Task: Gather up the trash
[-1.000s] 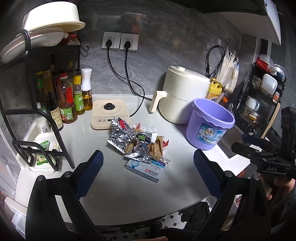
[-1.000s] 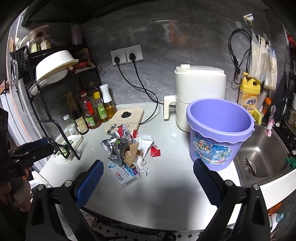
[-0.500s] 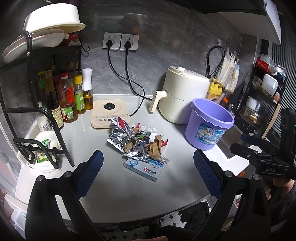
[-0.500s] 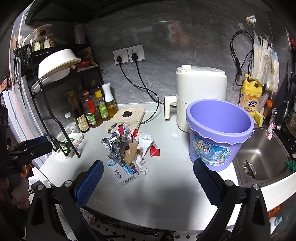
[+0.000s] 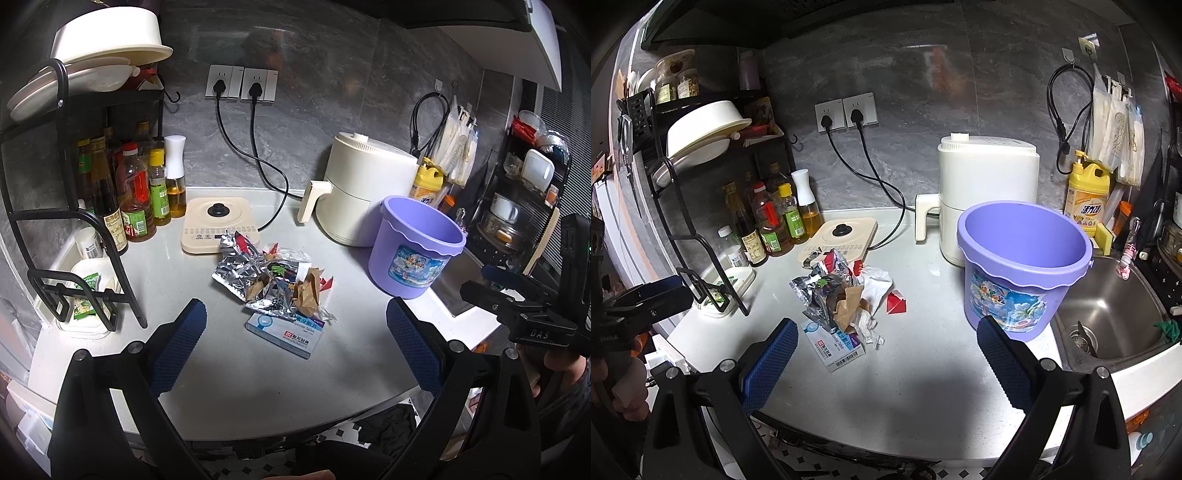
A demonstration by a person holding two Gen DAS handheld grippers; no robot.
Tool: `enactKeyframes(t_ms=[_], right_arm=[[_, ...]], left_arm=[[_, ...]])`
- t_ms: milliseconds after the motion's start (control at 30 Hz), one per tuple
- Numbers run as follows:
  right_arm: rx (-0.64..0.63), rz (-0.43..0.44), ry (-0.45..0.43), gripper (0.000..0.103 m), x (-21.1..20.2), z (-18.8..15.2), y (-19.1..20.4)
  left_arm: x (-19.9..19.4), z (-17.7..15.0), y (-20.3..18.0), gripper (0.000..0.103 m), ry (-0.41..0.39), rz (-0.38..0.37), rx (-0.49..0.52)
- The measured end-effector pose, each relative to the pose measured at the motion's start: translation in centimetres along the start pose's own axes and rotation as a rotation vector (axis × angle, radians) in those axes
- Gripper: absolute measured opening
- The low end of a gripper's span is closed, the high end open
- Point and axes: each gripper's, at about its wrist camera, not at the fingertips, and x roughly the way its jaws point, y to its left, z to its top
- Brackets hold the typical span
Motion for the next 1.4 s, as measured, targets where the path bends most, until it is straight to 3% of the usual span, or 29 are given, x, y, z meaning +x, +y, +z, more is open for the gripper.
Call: enactKeyframes(t_ms=[333, 667, 900, 1067, 1400], right_arm=[[-0.005, -0.009, -0.018, 0.095, 0.0, 0.3, 0.1], [0.057, -0.03, -0.008, 0.095, 1.2, 0.7, -1.8], [0.063, -0.02, 0.05, 0.095, 3.5, 0.5, -3.7], [0.074, 0.001, 0.089, 0.09, 5.0, 0.2, -5.2], [0.109, 0.027, 0.172, 0.085, 8.4, -1.1, -7.8]], left_arm=[[0.0, 0.2, 0.2, 0.097, 0.002, -0.001, -0.023], [2.7, 0.3, 0.0, 0.097, 0.039, -0.018, -0.03], [6.0, 0.3, -0.1, 0.097, 0.072, -0.025, -0.07], [9.8, -0.5, -0.6, 0.097, 0.139, -0.069, -0.107], [15.7, -3.0, -1.5, 0.097, 0.245, 0.002, -0.152]])
